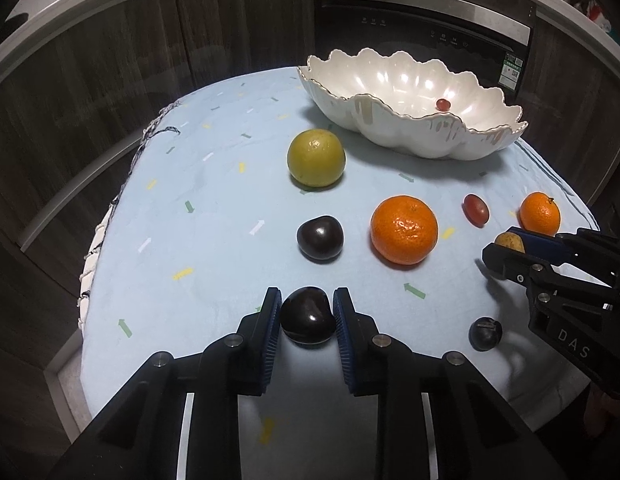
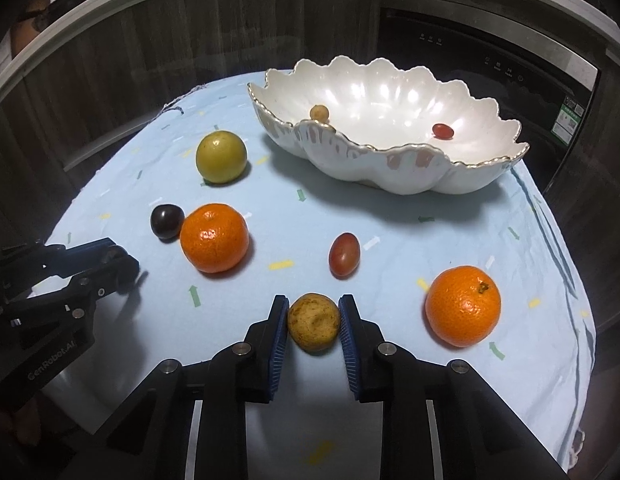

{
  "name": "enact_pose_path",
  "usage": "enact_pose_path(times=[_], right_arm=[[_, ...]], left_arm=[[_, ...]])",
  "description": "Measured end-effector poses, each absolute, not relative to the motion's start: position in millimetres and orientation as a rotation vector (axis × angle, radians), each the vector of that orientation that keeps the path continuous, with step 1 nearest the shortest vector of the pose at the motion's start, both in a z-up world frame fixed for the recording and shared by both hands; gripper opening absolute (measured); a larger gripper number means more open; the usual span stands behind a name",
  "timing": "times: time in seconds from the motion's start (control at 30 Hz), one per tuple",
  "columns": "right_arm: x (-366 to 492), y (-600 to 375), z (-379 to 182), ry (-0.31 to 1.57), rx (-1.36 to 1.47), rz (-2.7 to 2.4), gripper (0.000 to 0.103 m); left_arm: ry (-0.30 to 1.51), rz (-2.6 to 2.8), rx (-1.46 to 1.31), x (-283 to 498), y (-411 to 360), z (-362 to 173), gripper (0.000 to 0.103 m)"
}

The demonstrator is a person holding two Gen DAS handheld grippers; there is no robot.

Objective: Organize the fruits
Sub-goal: 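Grasp dark plum with left tool while right tool grasps tan round fruit, then lift both held fruits and carry them over the white bowl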

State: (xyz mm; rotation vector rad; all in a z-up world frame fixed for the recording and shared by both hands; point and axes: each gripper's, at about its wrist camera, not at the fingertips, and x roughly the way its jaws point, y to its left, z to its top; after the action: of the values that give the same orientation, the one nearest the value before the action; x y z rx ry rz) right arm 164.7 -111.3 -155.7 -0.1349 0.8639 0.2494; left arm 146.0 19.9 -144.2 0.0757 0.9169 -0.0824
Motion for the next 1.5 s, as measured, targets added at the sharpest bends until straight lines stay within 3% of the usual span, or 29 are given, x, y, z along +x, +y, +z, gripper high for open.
enact_pose_path(times=[0.7, 1.5], right_arm=[[158.8, -126.8, -126.7, 0.790, -0.083, 0.221, 0.027], [183.1, -173.2, -79.4, 0.696, -0.018, 0.127, 0.027]], left_arm=[[0.870, -0.080, 0.092, 143.8, 8.3, -119.3, 0.027], [0.801, -0.093, 0.088, 194.3, -34.6, -69.1, 0.027]])
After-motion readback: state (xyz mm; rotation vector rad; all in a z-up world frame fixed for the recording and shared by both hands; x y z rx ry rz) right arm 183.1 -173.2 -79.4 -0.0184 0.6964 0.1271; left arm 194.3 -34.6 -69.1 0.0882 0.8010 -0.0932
